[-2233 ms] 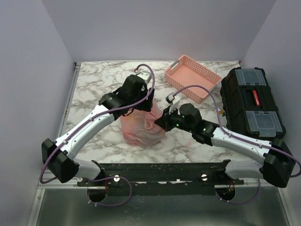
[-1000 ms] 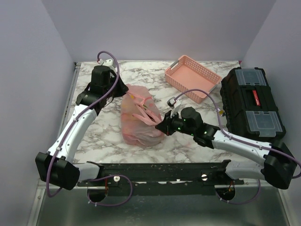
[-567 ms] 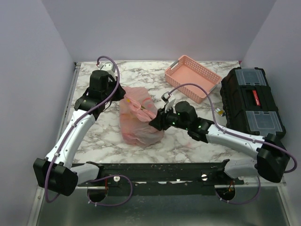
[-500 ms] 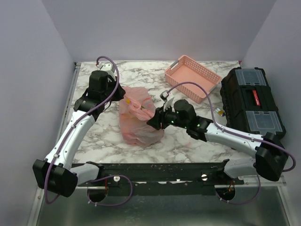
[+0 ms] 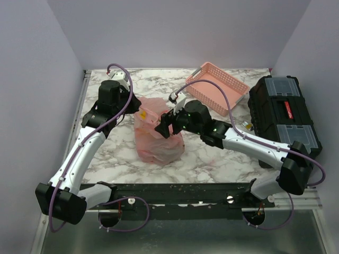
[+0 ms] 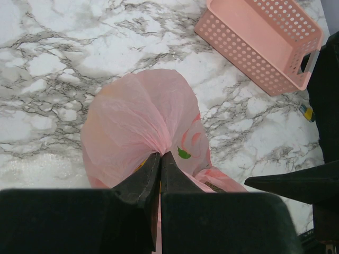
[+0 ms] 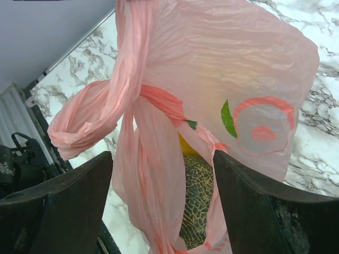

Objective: Take the fake fruits out of the plastic bag
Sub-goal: Untie the plastic bag at the center of the board.

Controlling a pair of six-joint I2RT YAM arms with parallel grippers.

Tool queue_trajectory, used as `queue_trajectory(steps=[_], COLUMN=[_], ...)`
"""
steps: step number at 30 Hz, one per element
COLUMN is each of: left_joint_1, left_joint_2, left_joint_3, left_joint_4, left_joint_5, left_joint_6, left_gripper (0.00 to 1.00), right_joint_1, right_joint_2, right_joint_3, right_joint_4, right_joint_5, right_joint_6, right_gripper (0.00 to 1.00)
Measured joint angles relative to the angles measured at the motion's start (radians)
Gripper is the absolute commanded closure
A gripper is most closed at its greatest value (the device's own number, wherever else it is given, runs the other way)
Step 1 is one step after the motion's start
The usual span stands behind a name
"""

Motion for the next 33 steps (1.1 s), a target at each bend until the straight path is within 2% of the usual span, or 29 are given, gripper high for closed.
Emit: queue_trajectory(steps=[4,9,16,19,24,29,33], left_joint_1=[0.0,0.0,0.0,0.0,0.0,0.0,0.002], left_joint_2=[-0.004,-0.004,-0.004,-0.003,0.0,0.003,0.003], left_joint_3=[-0.001,-0.001,-0.001,-0.001,-0.001,-0.001,-0.001], left_joint_4=[0.0,0.0,0.0,0.0,0.0,0.0,0.0], left_joint_5=[0.0,-0.001,-0.001,-0.002,-0.008,-0.032,-0.052], left_joint_6=[0.0,0.0,0.0,0.0,0.0,0.0,-0.004], left_gripper=[1.0,1.0,1.0,1.0,1.0,1.0,1.0], right_joint_1=[0.033,0.131,0.271,0.294,0.304,0.309,0.309], right_joint_2=[0.013,0.049,0.168,0.238,0.283,0.197,0.08], right_joint_3=[0.015,0.035,0.143,0.192,0.204,0.135,0.051], right_joint_4=[-0.015,-0.033,-0.072,-0.09,-0.119,-0.082,-0.029], right_joint_5=[0.036,0.14,0.426,0.563,0.694,0.701,0.692], right_joint_6=[-0.027,-0.074,-0.171,-0.203,-0.229,-0.233,-0.233], right_gripper=[0.21,0.21,0.27,0.34,0.37,0.5,0.68])
